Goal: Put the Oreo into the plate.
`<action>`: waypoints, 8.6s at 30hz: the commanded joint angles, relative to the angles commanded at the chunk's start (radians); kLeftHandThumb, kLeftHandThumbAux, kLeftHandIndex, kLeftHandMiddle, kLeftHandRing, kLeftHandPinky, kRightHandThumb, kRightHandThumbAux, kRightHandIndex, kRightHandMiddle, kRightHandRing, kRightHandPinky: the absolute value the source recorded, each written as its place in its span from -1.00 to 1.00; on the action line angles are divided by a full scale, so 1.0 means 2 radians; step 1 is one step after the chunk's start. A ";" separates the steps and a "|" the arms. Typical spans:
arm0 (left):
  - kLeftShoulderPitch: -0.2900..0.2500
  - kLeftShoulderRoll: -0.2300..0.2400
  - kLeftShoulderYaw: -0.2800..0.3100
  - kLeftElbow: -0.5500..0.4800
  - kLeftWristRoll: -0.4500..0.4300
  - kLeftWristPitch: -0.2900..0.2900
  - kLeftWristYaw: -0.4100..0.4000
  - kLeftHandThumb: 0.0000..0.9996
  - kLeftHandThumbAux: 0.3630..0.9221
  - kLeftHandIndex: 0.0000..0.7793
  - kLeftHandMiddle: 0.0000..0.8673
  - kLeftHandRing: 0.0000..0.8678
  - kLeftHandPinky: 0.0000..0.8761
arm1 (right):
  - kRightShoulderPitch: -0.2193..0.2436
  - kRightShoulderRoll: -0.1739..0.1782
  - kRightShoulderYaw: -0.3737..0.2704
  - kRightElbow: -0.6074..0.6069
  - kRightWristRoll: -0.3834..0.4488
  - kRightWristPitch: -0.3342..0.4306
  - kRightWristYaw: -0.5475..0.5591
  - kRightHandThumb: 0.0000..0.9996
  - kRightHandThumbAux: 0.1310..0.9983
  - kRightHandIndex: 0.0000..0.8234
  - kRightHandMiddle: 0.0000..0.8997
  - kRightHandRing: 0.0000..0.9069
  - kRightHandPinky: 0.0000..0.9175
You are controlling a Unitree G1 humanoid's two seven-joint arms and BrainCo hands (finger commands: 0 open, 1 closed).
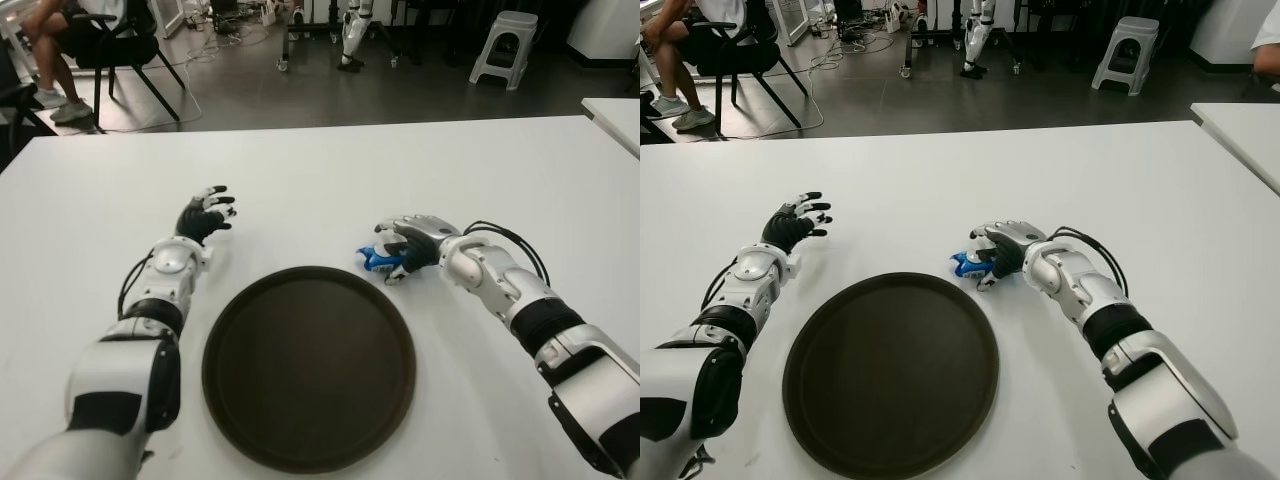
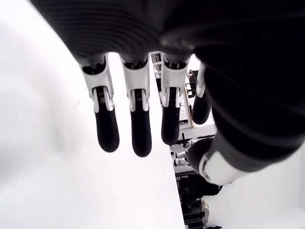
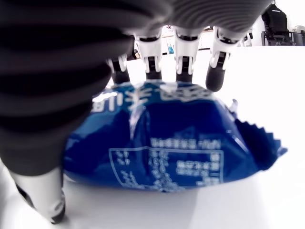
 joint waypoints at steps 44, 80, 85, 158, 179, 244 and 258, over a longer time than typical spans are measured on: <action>-0.001 -0.003 -0.005 -0.001 0.000 -0.001 0.004 -1.00 0.38 -0.52 -0.43 -0.37 -0.28 | -0.011 -0.024 -0.014 -0.042 0.028 0.017 0.099 -1.00 0.33 -0.37 -0.42 -0.49 -0.56; 0.001 -0.003 -0.008 -0.003 0.000 -0.008 0.006 -1.00 0.32 -0.52 -0.43 -0.37 -0.28 | 0.000 -0.052 -0.022 -0.061 0.017 -0.077 0.036 0.67 0.27 -0.06 0.12 0.02 -0.26; 0.002 -0.003 -0.009 -0.003 0.001 -0.008 0.008 -1.00 0.32 -0.51 -0.42 -0.36 -0.27 | 0.004 -0.053 -0.029 -0.065 0.024 -0.078 0.038 0.68 0.27 -0.06 0.19 0.20 -0.38; -0.004 0.001 0.001 0.000 -0.005 0.011 0.007 -1.00 0.29 -0.52 -0.42 -0.34 -0.24 | 0.060 0.002 -0.196 -0.299 0.102 -0.040 -0.129 0.70 0.27 -0.03 0.14 0.77 0.73; -0.001 0.000 0.008 0.001 -0.004 0.002 0.003 -1.00 0.30 -0.53 -0.43 -0.35 -0.25 | 0.080 0.072 -0.141 -0.280 0.025 -0.059 -0.252 0.70 0.26 -0.03 0.14 0.73 0.72; -0.002 -0.002 0.004 0.000 0.001 0.002 0.012 -1.00 0.22 -0.53 -0.43 -0.35 -0.25 | 0.090 0.016 -0.028 -0.324 -0.001 -0.138 0.007 -0.86 -0.33 -0.99 -0.98 -0.98 -0.97; -0.005 -0.001 0.001 -0.001 -0.001 0.010 0.007 -1.00 0.25 -0.51 -0.42 -0.35 -0.24 | 0.092 0.021 -0.036 -0.311 0.005 -0.146 -0.013 -1.00 -0.46 -1.00 -1.00 -1.00 -1.00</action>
